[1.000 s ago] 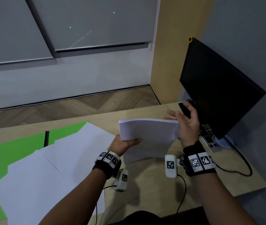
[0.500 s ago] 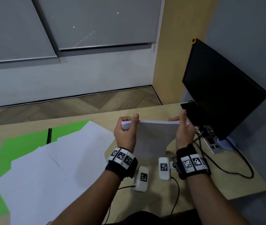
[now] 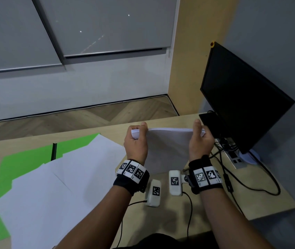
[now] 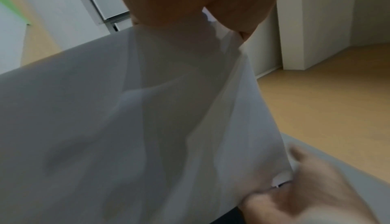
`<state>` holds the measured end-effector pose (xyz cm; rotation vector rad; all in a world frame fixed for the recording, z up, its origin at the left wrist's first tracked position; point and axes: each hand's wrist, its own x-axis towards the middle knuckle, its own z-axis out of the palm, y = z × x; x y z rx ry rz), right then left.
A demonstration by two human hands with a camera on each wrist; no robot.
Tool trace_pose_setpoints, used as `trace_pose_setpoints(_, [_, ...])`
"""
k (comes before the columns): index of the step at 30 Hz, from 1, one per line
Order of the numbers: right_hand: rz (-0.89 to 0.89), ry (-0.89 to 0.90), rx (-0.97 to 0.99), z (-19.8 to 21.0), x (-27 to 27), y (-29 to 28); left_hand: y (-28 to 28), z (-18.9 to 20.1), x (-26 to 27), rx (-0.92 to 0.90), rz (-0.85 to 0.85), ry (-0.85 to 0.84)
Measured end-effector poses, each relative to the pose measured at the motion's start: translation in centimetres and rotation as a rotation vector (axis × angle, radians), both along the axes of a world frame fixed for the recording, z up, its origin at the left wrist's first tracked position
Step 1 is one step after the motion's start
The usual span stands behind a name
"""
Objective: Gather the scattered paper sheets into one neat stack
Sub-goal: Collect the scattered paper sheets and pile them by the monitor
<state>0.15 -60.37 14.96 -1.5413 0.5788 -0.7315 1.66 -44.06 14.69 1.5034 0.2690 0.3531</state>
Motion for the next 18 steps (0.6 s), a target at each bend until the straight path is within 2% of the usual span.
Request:
trace_pose_setpoints(4, [0.058,-0.134,0.05,-0.2,0.0,0.2,0.4,0.0,0.1,-0.004,-0.006,0.009])
trace_pose_setpoints(8, [0.276,-0.27,0.012,-1.7,-0.9,-0.6,0.9,-0.1,0.9,-0.023,0.003,0.035])
trace_pose_setpoints(11, [0.372,-0.176,-0.091,-3.2,-1.5,-1.7,0.8,-0.2,0.9,-0.011,-0.007,0.044])
trace_pose_setpoints(14, [0.388,-0.026,-0.071,-4.8,-1.3,-2.6,0.6,-0.3,0.7,0.014,-0.041,0.036])
trace_pose_setpoints(18, [0.368,0.059,-0.094,-5.6,-0.7,-3.7,1.9,-1.7,0.1,0.073,-0.326,-0.1])
